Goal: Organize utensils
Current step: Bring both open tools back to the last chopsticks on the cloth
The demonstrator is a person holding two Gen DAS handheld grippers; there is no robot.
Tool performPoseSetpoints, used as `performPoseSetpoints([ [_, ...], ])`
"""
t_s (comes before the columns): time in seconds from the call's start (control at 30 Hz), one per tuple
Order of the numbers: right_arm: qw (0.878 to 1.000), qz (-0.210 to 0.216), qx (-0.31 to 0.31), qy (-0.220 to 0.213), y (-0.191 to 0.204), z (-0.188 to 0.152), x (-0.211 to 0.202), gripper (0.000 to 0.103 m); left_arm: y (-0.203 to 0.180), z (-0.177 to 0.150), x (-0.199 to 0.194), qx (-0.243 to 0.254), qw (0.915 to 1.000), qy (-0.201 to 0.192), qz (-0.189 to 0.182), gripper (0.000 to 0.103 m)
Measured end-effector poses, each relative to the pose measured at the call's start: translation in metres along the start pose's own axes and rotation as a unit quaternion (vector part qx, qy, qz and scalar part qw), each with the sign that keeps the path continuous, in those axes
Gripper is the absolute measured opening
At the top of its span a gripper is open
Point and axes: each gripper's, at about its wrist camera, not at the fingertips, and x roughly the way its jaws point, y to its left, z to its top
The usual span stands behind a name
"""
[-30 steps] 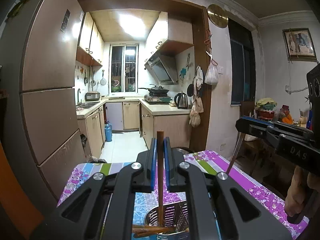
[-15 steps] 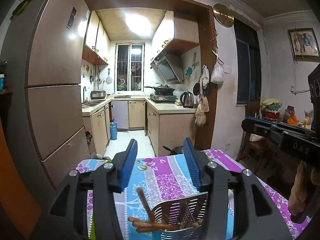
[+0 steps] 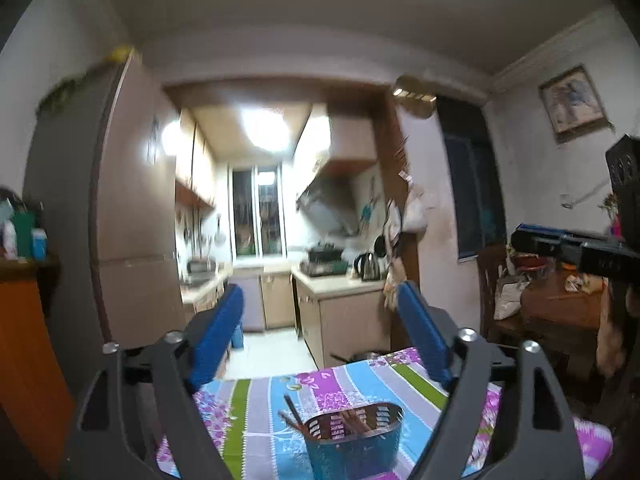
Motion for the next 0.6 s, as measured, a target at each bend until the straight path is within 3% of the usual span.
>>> performPoseSetpoints([
  [0.1, 1.0, -0.002, -0.003, 0.008, 0.009, -0.044, -0.06, 0.049, -0.018, -0.03, -0.049, 0.01, 0.9997, 0.0, -0.023, 0.085],
  [0.2, 0.999, -0.018, 0.012, 0.046, 0.013, -0.117, -0.105, 0.049, -0.038, -0.077, -0.077, 0.019, 0.9989, 0.03, -0.031, 0.085],
  [0.4, 0.985, -0.052, 0.092, 0.137, 0.01, -0.255, -0.157, 0.04, -0.06, -0.168, -0.078, -0.004, 0.988, 0.147, -0.045, 0.085],
  [0.47, 0.98, -0.057, 0.108, 0.156, 0.014, -0.284, -0.165, 0.036, -0.066, -0.195, -0.077, -0.012, 0.9828, 0.178, -0.047, 0.085],
  [0.6, 0.977, -0.059, 0.111, 0.171, 0.026, -0.318, -0.17, 0.027, -0.07, -0.227, -0.08, -0.022, 0.9784, 0.202, -0.038, 0.085],
])
